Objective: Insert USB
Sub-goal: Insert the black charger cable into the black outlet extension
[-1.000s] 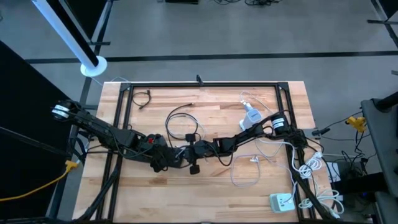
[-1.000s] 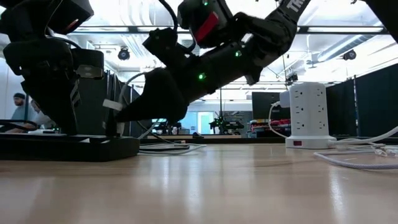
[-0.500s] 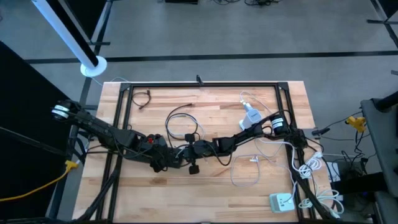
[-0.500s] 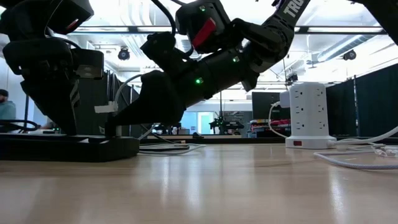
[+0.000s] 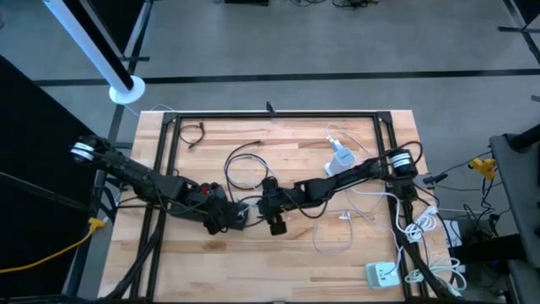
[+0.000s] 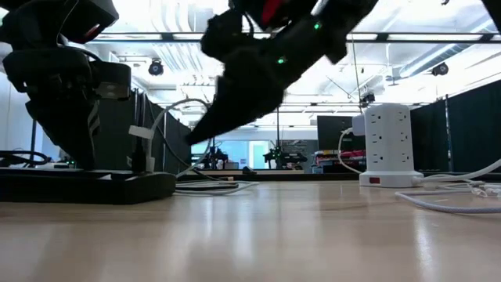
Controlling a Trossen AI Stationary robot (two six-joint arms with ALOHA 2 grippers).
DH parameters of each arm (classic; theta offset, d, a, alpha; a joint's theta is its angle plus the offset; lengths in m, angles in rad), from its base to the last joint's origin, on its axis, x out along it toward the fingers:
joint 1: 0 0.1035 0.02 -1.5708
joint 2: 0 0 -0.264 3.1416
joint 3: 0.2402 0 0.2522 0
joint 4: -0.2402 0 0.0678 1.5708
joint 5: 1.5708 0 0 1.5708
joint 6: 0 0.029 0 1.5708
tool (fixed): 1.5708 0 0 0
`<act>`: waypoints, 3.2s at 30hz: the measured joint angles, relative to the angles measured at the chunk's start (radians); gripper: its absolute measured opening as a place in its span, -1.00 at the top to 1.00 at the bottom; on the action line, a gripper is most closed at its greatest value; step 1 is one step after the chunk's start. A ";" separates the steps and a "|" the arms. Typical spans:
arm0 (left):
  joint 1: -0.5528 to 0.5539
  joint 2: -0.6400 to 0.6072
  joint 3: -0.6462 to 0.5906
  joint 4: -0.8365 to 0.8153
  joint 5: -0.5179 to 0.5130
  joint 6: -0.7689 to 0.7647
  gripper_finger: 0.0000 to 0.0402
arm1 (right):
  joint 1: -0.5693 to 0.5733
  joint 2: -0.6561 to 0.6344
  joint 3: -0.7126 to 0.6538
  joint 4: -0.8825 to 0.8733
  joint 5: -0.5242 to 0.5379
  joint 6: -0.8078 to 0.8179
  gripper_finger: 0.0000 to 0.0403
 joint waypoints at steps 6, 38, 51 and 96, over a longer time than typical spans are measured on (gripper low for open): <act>0.000 -0.008 0.114 -0.143 0.005 0.005 0.98 | 0.011 -0.115 0.002 -0.127 0.004 0.096 -0.19; 1.280 0.250 0.431 -0.433 -0.051 0.594 0.20 | 0.010 -0.276 0.004 -0.393 0.139 0.376 -0.12; 1.296 0.523 0.433 -0.291 -0.117 0.617 0.42 | -0.015 -0.318 0.005 -0.491 0.214 0.347 -0.16; 0.205 -0.063 0.419 0.395 -0.531 0.951 1.00 | -0.362 -0.512 0.054 -0.078 -0.166 -0.400 0.00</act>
